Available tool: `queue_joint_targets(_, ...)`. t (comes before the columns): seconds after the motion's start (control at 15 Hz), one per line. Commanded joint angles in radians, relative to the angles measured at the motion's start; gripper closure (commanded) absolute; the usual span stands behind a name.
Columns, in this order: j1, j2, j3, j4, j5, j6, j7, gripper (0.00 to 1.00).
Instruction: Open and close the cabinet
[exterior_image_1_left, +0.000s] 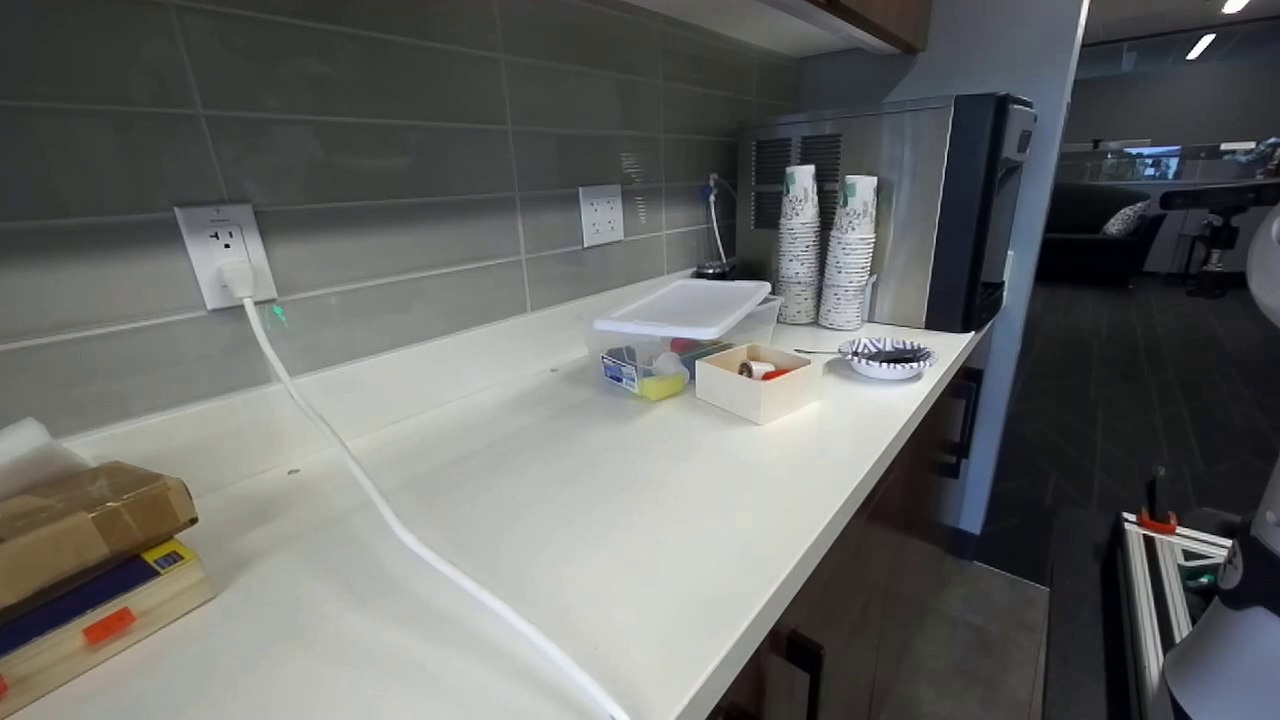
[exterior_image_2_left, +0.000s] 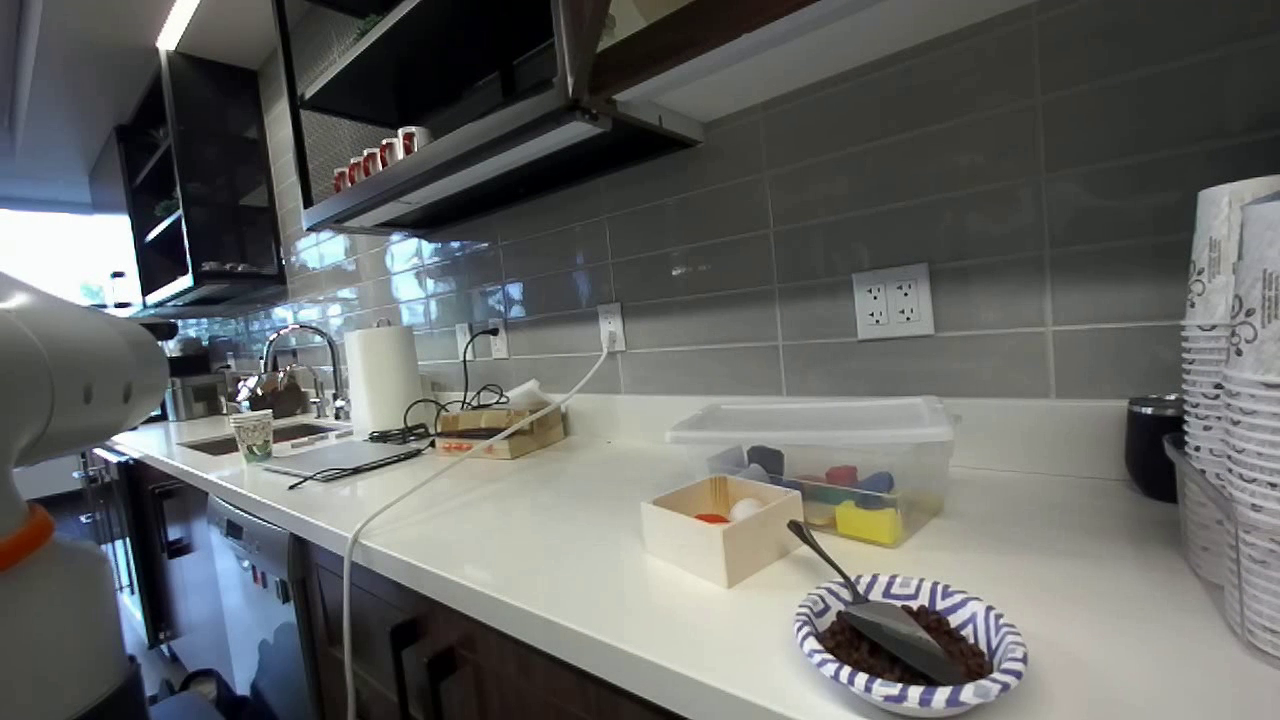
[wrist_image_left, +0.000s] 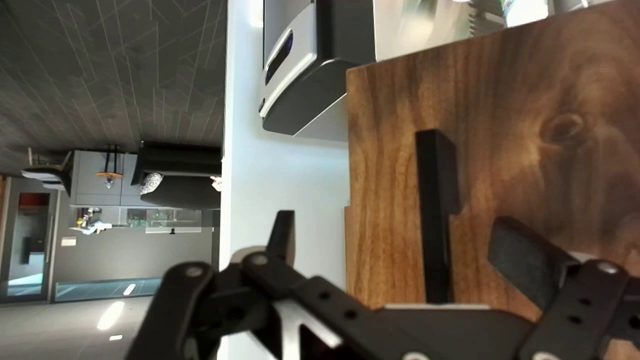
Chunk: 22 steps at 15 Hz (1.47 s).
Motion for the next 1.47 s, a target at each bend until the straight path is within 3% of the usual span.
queue_joint_targets(0.0, 0.026, 0.099, -0.024, 0.077, 0.021, 0.064, -0.025, 0.0)
queue_joint_targets(0.6, 0.113, 0.274, -0.049, 0.217, 0.098, 0.109, -0.049, 0.0)
queue_joint_targets(1.4, 0.352, 0.459, -0.122, 0.414, 0.273, 0.087, -0.13, 0.0)
